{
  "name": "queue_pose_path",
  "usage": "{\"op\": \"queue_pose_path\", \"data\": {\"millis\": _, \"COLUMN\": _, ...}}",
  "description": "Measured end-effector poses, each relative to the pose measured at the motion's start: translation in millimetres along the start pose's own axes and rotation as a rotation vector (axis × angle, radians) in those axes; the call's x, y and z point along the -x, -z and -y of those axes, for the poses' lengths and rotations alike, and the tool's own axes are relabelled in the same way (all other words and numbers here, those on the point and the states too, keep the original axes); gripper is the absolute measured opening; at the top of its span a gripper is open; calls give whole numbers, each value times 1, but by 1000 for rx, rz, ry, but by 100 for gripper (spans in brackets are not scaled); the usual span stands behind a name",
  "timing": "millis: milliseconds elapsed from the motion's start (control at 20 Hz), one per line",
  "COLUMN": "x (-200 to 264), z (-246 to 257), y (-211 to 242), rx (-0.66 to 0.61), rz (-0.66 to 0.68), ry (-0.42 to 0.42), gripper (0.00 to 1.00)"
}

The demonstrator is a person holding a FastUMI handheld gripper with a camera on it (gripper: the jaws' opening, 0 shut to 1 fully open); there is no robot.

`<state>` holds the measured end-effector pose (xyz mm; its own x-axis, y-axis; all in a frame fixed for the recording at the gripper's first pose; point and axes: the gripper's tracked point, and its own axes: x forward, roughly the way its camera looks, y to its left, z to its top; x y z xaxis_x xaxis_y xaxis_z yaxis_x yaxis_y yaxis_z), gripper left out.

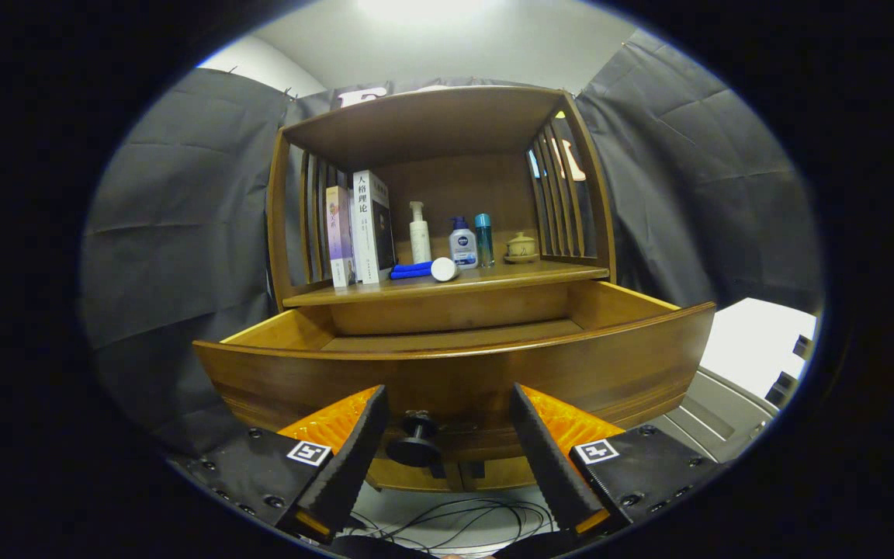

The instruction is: Pull open the drawer, take out the items inside it, and place them on the countertop above the cabinet.

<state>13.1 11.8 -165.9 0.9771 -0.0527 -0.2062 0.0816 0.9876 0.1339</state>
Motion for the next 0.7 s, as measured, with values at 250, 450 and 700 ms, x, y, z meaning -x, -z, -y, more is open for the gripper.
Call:
{"op": "queue_pose_path", "data": {"millis": 250, "x": -12, "z": -3, "y": 18, "rx": 45, "rz": -48, "ry": 39, "gripper": 98}}
{"op": "queue_pose_path", "data": {"millis": 450, "x": -18, "z": -1, "y": 23, "rx": 45, "rz": -63, "ry": 62, "gripper": 96}}
{"op": "queue_pose_path", "data": {"millis": 700, "x": -28, "z": -6, "y": 22, "rx": 46, "rz": -72, "ry": 48, "gripper": 98}}
